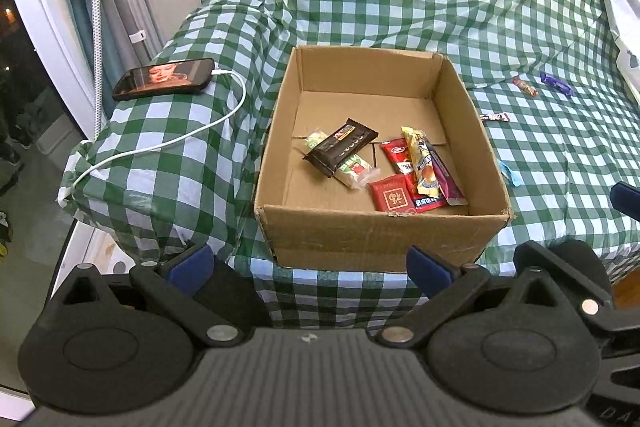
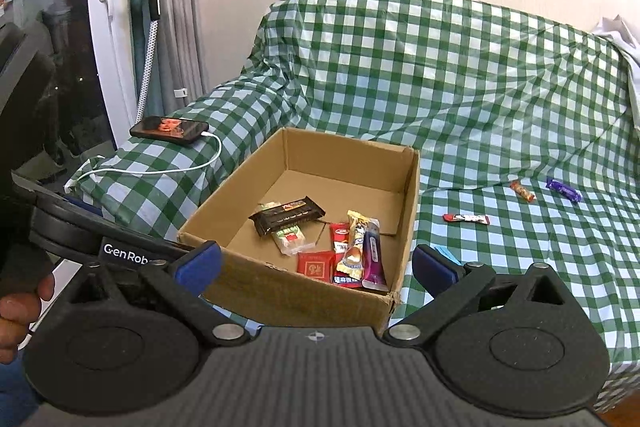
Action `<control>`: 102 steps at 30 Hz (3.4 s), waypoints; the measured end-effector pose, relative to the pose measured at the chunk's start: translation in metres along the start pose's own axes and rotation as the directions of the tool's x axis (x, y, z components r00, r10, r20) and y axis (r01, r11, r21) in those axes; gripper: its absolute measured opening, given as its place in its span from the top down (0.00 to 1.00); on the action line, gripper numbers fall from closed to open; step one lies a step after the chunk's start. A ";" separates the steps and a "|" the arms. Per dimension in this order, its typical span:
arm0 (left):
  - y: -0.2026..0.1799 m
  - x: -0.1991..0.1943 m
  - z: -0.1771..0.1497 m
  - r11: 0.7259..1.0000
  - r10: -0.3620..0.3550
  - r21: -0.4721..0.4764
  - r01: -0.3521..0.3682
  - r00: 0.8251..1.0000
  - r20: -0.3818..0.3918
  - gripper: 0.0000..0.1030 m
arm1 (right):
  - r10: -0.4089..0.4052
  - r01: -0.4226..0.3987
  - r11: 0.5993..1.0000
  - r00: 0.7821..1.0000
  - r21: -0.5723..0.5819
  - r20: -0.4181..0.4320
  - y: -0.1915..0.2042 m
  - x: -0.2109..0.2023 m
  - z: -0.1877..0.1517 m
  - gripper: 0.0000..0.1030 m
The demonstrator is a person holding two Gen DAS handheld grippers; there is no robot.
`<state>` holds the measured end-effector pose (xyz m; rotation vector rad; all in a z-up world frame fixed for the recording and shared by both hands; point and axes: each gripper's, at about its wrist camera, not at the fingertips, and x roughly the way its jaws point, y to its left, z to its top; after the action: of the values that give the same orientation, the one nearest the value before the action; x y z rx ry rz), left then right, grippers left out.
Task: Organize snacks
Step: 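Withdraw both tools from the box toward the remaining snacks, then grasp the small wrapped candy with the right tool while the left tool grasps the red-white candy stick, then carry both candies over the box and open both tools to drop them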
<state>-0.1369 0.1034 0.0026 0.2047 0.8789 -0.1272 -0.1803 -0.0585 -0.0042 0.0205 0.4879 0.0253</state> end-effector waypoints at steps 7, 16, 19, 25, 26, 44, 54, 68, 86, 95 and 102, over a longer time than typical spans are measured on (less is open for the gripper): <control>0.001 -0.001 -0.001 1.000 0.002 -0.001 -0.002 1.000 0.001 0.00 | -0.003 0.003 1.000 1.000 0.000 0.002 0.004 -0.001 -0.001 0.01; -0.002 0.003 -0.001 1.000 0.007 0.017 -0.007 1.000 -0.018 0.00 | 0.006 -0.006 1.000 1.000 0.018 -0.009 0.003 -0.001 -0.002 0.01; -0.006 0.008 0.000 1.000 0.010 0.028 -0.009 0.999 -0.031 0.00 | 0.012 -0.011 0.999 1.000 0.031 -0.018 0.000 0.001 -0.003 0.01; -0.019 0.020 0.003 0.998 0.020 0.066 -0.016 0.998 -0.060 0.00 | 0.026 -0.023 0.997 0.999 0.071 -0.044 -0.014 0.011 -0.007 0.01; -0.022 0.023 0.004 0.997 0.020 0.074 -0.015 0.997 -0.070 0.00 | 0.027 -0.024 0.997 0.998 0.079 -0.048 -0.016 0.013 -0.008 0.01; -0.151 0.088 0.106 0.954 -0.117 0.251 0.163 0.975 -0.188 0.00 | -0.153 0.176 0.956 0.982 0.234 -0.111 -0.164 0.061 -0.011 0.01; -0.289 0.195 0.192 0.867 -0.127 0.460 0.192 0.977 -0.169 0.00 | -0.420 0.422 0.857 0.905 0.295 -0.073 -0.366 0.142 0.025 0.01; -0.377 0.399 0.227 0.784 -0.116 0.538 0.310 0.924 -0.364 0.00 | -0.271 0.300 0.931 0.949 0.206 -0.158 -0.492 0.381 0.012 0.01; -0.359 0.353 0.236 0.806 -0.279 0.422 0.415 0.896 -0.346 0.94 | -0.265 0.276 0.959 0.952 0.056 -0.153 -0.475 0.421 0.007 0.82; -0.318 0.233 0.217 0.829 -0.355 0.373 0.417 0.907 -0.225 0.94 | -0.318 0.345 0.897 0.938 0.276 -0.139 -0.439 0.273 -0.002 0.82; -0.254 0.145 0.180 0.876 -0.321 0.328 0.354 0.935 -0.152 0.94 | -0.268 0.276 0.895 0.961 0.350 -0.072 -0.354 0.172 -0.010 0.82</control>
<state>0.0403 -0.1889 -0.0299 0.3926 0.9762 -0.6106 -0.0265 -0.4074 -0.1031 0.3098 0.5089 -0.3413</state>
